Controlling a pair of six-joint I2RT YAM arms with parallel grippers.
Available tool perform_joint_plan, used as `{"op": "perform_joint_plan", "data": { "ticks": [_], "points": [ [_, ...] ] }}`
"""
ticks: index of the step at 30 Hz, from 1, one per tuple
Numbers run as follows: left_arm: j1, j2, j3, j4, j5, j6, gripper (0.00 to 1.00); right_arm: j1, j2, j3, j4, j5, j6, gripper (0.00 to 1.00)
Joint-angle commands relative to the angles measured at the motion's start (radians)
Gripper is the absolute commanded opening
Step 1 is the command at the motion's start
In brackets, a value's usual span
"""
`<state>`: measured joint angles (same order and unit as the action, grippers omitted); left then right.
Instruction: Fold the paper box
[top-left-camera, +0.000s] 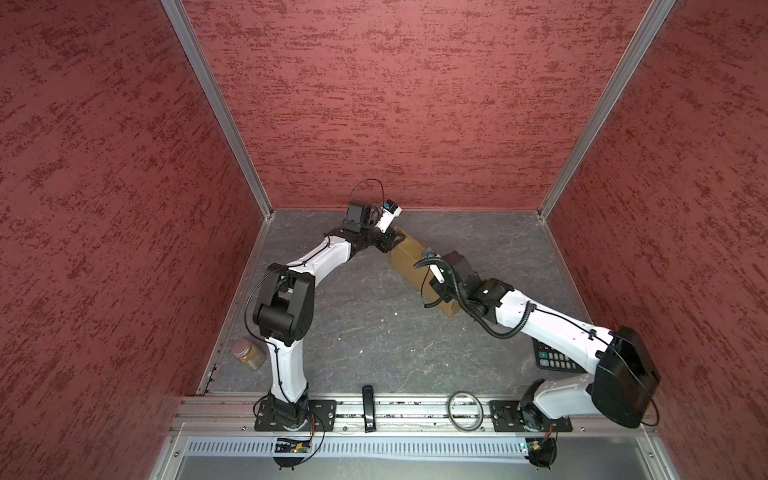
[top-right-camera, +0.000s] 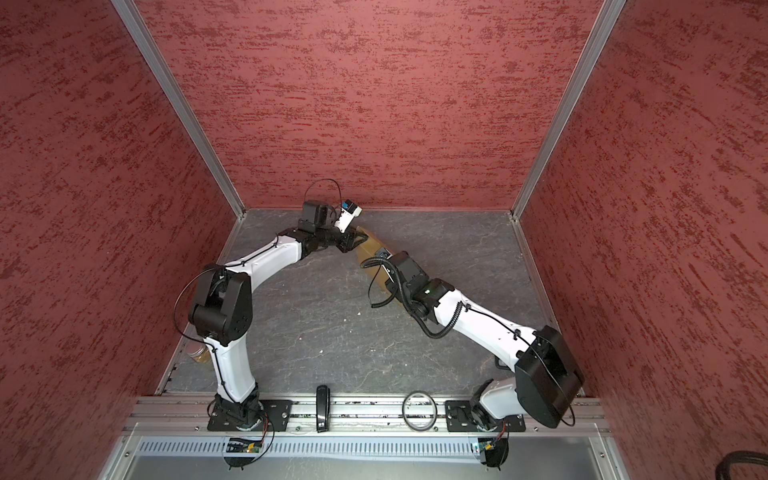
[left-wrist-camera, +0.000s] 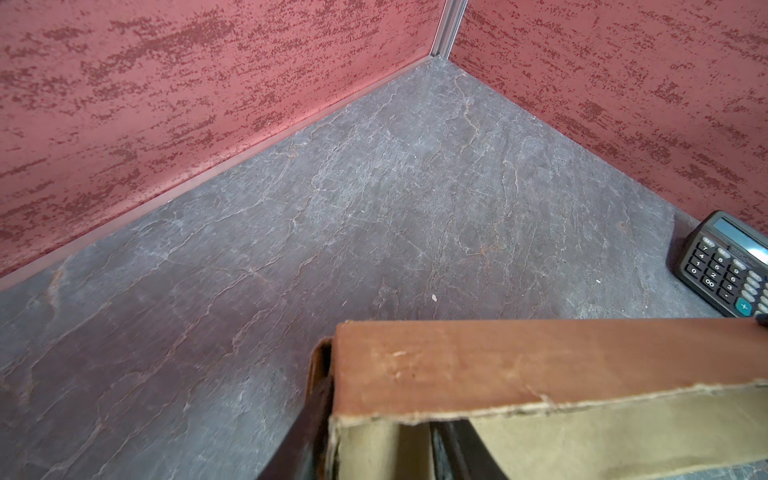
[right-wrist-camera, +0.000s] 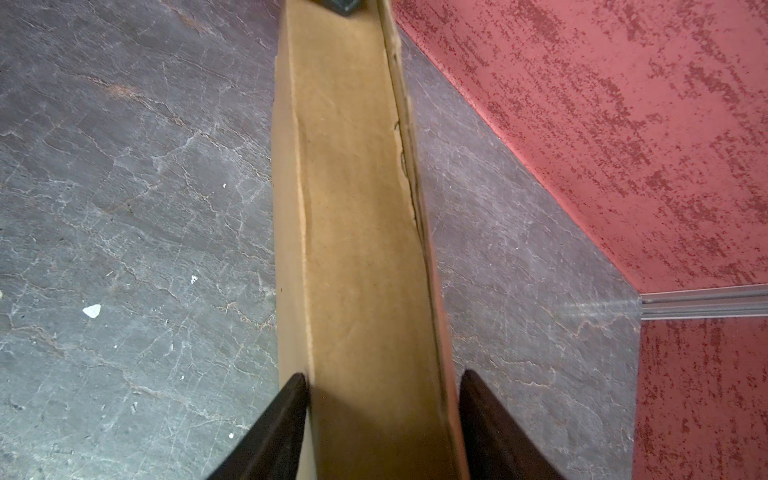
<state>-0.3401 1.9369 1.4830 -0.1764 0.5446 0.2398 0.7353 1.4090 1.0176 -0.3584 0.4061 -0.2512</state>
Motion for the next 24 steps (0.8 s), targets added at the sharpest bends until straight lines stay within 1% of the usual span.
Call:
{"op": "perform_joint_plan", "data": {
  "ticks": [1, 13, 17, 24],
  "points": [
    [0.022, 0.020, -0.055, -0.136, -0.047, -0.008, 0.40, 0.006, 0.016, -0.013, 0.005, 0.034, 0.019, 0.58],
    [0.025, 0.015, -0.046, -0.153, -0.028, 0.003, 0.44, 0.004, 0.033, -0.026, 0.009, 0.034, 0.026, 0.58],
    [0.025, 0.033, -0.013, -0.171, -0.023, 0.012, 0.43, 0.004, 0.038, -0.025, 0.006, 0.029, 0.012, 0.63],
    [0.024, 0.082, 0.044, -0.205, -0.008, 0.021, 0.42, 0.004, 0.036, -0.021, 0.018, 0.038, -0.038, 0.65]
  ]
}}
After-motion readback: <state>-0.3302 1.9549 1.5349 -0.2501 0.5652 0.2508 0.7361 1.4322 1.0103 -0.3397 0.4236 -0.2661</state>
